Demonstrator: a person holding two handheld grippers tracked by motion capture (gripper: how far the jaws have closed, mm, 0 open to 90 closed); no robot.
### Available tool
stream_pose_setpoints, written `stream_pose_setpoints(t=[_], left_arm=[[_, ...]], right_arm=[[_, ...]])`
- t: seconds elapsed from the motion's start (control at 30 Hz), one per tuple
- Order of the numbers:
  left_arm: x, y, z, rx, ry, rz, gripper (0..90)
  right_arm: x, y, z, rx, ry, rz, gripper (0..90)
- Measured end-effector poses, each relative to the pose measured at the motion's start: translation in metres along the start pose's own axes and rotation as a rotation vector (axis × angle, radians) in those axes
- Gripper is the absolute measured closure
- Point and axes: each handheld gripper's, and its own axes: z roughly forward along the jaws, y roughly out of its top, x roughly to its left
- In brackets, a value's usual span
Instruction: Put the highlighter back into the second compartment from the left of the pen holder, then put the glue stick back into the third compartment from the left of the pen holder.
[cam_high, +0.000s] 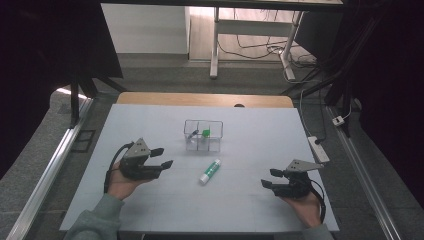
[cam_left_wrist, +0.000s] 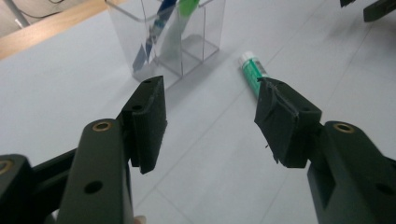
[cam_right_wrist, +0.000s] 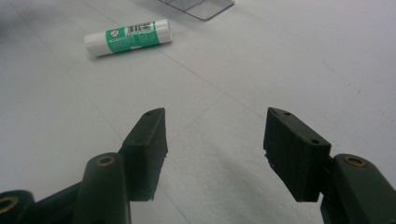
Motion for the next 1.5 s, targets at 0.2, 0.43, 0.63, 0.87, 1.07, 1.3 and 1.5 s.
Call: stream_pose_setpoints(t=[0.2, 0.43, 0.63, 0.87, 1.07, 1.3, 1.5], left_arm=[[-0.007, -0.02, -0.006, 0.03, 0.007, 0.002, 42.0], [-0.008, -0.037, -0.01, 0.042, -0.003, -0.028, 41.4], [-0.01, -0.047, -0.013, 0.061, 0.006, -0.029, 40.4], [-0.007, -0.051, -0.014, 0.078, 0.023, -0.036, 39.3], [-0.002, -0.054, -0.019, 0.074, 0.037, -0.053, 38.9], [-0.004, -0.057, -0.02, 0.081, 0.032, -0.061, 38.3], [-0.004, -0.059, -0.02, 0.09, 0.033, -0.064, 37.6]], right_arm=[[0.0, 0.0, 0.0, 0.005, -0.004, -0.003, 39.8], [0.002, 0.001, 0.0, -0.01, -0.006, -0.012, 39.8], [0.002, 0.001, 0.0, -0.01, 0.0, -0.02, 39.7], [0.004, 0.002, 0.0, -0.019, 0.023, -0.044, 39.6], [0.008, 0.003, 0.001, -0.029, 0.048, -0.066, 38.9], [0.011, 0.005, 0.004, -0.017, 0.062, -0.089, 38.5], [0.014, 0.008, 0.006, -0.008, 0.067, -0.113, 38.2]])
